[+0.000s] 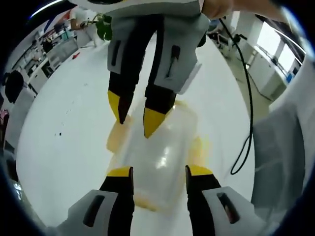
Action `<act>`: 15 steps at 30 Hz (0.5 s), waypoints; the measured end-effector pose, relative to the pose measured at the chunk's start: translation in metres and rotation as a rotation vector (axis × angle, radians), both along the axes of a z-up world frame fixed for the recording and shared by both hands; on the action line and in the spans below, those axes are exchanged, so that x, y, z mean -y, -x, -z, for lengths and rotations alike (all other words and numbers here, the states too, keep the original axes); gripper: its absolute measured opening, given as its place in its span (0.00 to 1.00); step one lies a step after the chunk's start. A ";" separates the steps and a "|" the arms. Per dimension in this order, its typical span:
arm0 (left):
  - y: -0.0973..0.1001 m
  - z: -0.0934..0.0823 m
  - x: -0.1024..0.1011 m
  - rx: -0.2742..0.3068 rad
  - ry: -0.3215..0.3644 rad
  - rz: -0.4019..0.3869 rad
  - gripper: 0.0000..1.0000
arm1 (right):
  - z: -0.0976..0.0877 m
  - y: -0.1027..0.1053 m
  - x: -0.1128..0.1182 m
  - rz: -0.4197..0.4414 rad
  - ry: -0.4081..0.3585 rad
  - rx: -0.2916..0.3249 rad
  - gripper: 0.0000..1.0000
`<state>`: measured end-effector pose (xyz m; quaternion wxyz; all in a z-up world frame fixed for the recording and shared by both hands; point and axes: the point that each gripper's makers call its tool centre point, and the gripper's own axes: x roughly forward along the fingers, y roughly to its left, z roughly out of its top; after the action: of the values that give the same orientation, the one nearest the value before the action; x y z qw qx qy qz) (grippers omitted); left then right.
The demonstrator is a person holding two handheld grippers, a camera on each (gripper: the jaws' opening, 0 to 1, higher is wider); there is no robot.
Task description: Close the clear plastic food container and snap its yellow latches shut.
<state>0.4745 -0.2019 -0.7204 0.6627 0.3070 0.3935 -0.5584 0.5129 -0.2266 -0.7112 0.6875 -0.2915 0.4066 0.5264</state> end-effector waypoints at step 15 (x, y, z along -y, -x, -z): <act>0.009 0.004 0.006 0.046 0.012 0.026 0.46 | 0.006 -0.003 -0.003 -0.027 0.024 -0.020 0.25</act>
<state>0.4653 -0.2083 -0.7239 0.6660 0.3209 0.3710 -0.5620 0.5159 -0.2240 -0.7172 0.6726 -0.3001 0.4156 0.5337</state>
